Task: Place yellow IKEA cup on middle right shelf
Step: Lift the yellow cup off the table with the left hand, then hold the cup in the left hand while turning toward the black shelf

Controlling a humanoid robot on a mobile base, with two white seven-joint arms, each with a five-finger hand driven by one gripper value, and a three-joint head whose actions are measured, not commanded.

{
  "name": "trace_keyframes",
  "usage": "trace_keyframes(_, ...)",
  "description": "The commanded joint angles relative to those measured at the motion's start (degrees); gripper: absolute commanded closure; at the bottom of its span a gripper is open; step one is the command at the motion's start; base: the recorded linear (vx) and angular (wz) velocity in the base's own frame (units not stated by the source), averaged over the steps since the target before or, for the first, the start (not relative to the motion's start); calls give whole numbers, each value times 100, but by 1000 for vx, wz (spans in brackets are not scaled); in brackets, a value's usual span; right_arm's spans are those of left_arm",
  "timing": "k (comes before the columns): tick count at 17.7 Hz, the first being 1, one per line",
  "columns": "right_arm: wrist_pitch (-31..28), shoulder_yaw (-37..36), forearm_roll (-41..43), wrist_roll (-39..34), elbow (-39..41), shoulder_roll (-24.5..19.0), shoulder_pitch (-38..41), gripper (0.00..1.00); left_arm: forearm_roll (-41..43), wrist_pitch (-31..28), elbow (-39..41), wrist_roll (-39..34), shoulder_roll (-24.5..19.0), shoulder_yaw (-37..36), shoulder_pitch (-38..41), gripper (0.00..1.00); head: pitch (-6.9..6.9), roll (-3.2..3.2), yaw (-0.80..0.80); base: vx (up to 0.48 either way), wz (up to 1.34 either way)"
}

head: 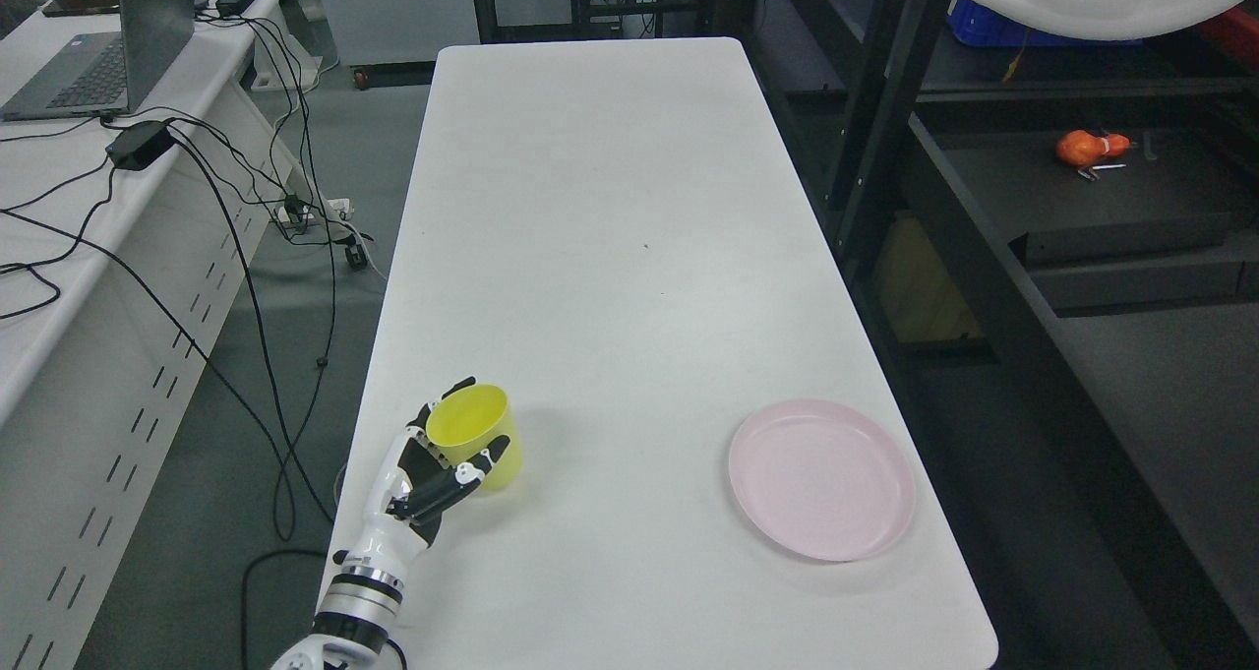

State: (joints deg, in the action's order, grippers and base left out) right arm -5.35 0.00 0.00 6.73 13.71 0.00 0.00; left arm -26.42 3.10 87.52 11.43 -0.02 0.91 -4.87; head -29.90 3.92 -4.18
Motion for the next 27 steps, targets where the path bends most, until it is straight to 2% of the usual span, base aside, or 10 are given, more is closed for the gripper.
trace_keyframes(1,-2,97,140,-5,0,100,79,1,-653,112,834,0,-98,269,57,100,0,0,0,0,0)
trace_keyframes(4,-2,97,140,-5,0,100,79,0,-786,120,1415,87,-98,252,22,100,0,0,0,0,0)
trace_keyframes(11,-2,97,140,-5,0,100,79,1,-777,138,1417,105,-98,243,-295,100,0,0,0,0,0)
trace_keyframes(27,-2,97,140,-5,0,100,79,1,-716,68,1355,96,-98,234,-181,100,0,0,0,-128,-117)
